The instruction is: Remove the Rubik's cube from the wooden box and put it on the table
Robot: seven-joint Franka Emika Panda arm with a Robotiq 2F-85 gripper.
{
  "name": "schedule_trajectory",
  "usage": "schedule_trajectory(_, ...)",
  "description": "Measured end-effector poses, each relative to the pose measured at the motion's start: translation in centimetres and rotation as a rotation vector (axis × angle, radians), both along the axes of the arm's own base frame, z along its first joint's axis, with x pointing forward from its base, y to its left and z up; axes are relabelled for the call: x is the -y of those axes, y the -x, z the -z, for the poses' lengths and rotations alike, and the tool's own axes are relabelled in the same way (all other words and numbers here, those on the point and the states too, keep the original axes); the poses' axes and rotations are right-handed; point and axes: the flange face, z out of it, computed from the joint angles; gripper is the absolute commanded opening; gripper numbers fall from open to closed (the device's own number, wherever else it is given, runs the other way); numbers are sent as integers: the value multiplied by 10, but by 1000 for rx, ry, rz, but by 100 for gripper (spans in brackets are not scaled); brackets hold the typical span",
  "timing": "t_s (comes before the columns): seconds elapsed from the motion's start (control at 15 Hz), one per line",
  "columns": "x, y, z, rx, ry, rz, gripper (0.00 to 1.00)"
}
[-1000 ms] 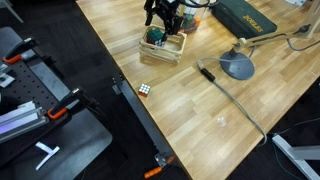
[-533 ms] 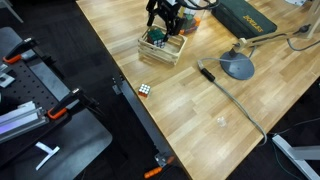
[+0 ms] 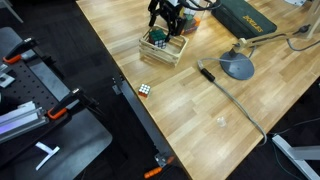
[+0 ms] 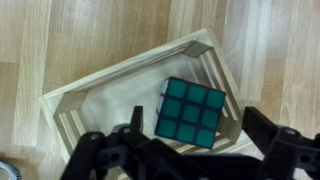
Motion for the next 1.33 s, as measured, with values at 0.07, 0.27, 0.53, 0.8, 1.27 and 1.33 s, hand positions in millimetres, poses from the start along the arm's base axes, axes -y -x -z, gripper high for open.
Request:
schedule_trajectory(0.07,0,0,0,1,-1,-3,100)
schedule_trajectory(0.27,0,-1,-1,8,0,-4,100)
schedule_trajectory(0.53,1,-2,-4,18,0,-6,100)
schedule_trajectory(0.8,3,-3,-8,26,-5,-4,100)
schedule_trajectory(1.27,23,2,-7,25,-4,33,100)
schedule_trajectory(1.33,24,3,-6,24,-6,37,100)
